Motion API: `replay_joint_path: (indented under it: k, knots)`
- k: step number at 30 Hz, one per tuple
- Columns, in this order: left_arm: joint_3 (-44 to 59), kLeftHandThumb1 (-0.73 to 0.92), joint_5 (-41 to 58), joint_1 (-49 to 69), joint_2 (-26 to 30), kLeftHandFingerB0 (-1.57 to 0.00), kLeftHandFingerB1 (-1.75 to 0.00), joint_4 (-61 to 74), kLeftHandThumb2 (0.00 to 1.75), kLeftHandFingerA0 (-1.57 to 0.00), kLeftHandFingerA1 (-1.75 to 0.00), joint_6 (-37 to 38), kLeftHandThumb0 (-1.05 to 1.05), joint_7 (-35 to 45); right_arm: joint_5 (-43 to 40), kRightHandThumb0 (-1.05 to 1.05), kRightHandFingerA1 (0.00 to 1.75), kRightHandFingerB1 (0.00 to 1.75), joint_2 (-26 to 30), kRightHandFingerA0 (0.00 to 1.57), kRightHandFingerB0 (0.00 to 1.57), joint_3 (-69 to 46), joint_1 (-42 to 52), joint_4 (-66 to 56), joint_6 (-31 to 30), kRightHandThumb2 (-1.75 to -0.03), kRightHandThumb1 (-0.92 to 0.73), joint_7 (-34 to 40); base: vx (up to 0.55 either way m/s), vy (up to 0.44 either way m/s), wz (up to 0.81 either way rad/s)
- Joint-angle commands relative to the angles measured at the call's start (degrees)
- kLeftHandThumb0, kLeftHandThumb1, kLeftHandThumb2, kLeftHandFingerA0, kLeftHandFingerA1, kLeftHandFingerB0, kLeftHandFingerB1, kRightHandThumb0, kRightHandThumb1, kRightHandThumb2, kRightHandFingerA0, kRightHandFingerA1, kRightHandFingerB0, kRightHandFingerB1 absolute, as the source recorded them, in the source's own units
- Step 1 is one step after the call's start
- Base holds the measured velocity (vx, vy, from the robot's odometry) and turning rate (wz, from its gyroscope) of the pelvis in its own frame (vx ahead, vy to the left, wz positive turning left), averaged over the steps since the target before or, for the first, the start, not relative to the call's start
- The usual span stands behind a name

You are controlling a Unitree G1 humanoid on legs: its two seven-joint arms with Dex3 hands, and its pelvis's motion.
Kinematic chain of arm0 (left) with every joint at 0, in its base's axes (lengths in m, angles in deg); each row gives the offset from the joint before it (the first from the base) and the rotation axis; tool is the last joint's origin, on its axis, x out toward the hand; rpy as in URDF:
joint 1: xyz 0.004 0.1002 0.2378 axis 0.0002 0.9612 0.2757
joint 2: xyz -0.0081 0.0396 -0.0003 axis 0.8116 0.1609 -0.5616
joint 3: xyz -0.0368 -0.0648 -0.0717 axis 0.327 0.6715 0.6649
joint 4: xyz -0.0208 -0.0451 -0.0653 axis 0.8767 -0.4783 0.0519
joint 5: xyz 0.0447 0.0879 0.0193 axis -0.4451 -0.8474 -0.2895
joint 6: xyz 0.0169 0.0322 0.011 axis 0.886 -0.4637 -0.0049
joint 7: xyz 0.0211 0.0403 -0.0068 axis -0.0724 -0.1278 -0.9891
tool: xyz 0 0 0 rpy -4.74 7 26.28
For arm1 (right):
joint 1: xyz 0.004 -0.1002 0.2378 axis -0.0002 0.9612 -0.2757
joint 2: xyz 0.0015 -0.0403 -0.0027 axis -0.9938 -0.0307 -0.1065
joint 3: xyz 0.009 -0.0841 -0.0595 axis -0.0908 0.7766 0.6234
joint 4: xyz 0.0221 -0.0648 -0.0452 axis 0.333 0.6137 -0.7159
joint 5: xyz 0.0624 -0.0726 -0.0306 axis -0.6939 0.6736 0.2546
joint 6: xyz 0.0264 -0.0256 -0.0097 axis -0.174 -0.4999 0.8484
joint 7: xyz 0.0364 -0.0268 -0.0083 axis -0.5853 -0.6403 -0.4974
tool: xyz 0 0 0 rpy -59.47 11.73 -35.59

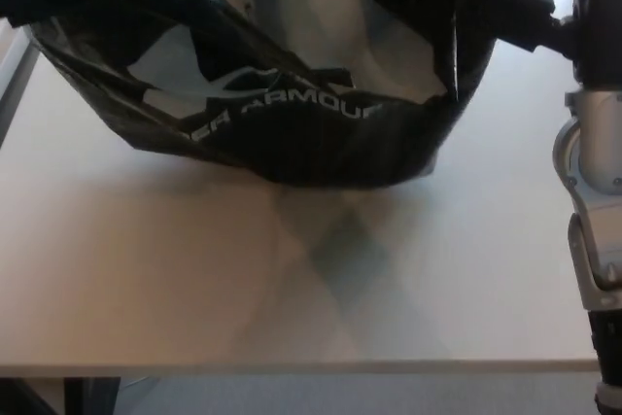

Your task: A plastic bag is kept infront of the robot in the middle of the desk and the robot uses both its hands to grab it from the top and lifts it up and then releases it.

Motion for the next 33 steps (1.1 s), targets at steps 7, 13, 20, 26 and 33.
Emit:
replay_joint_path:
  k: [7, 13, 20, 26, 33]
  knots:
    - [-1.1, 0.64, 0.0, -0.8, 1.6, -0.71, -1.75, 17.2, 0.59, -0.98, -1.75, -11.8, -0.28, 1.5, -1.2, -0.29, 1.75, 1.75, -0.6, 0.98, 0.76, 1.8, -4.4, -9.8, 0.9, -0.62, -0.61, -2.9, 0.00, 0.000, 0.00]
    - [-1.5, 0.63, -1.7, -9.2, 2.4, -0.76, -1.75, 20.0, 0.59, -1.03, -1.75, -15.2, -0.24, 0.5, 0.6, -0.24, 1.75, 1.75, 0.0, 1.00, 0.79, 1.0, -11.6, -9.5, 1.5, -0.66, -0.61, -1.7, 0.00, 0.000, 0.00]
    - [-1.4, 0.64, -2.2, -13.2, 2.8, -0.71, -1.75, 23.8, 0.59, -1.01, -1.75, -16.6, -0.28, 0.4, -1.6, -0.26, 1.75, 1.75, 0.8, 0.98, 0.75, -0.3, -15.4, -11.3, 7.1, -0.69, -0.62, -2.3, 0.00, 0.000, 0.00]
    - [-1.8, 0.63, -3.7, -14.4, 2.8, -0.72, -1.75, 25.5, 0.59, -1.02, -1.75, -16.9, -0.28, 0.1, -0.7, -0.24, 1.75, 1.72, 1.0, 0.96, 0.70, -1.0, -15.8, -15.3, 6.1, -0.64, -0.65, -2.4, 0.00, 0.000, 0.00]
    - [-2.0, 0.67, -1.3, -15.5, 4.3, -0.60, -1.75, 17.2, 0.60, -0.95, -1.75, -11.1, -0.23, 2.6, 2.8, -0.12, 1.75, 1.75, 2.3, 0.98, 0.75, -0.5, -19.3, -5.3, 11.7, -0.75, -0.52, -0.9, 0.00, 0.000, 0.00]
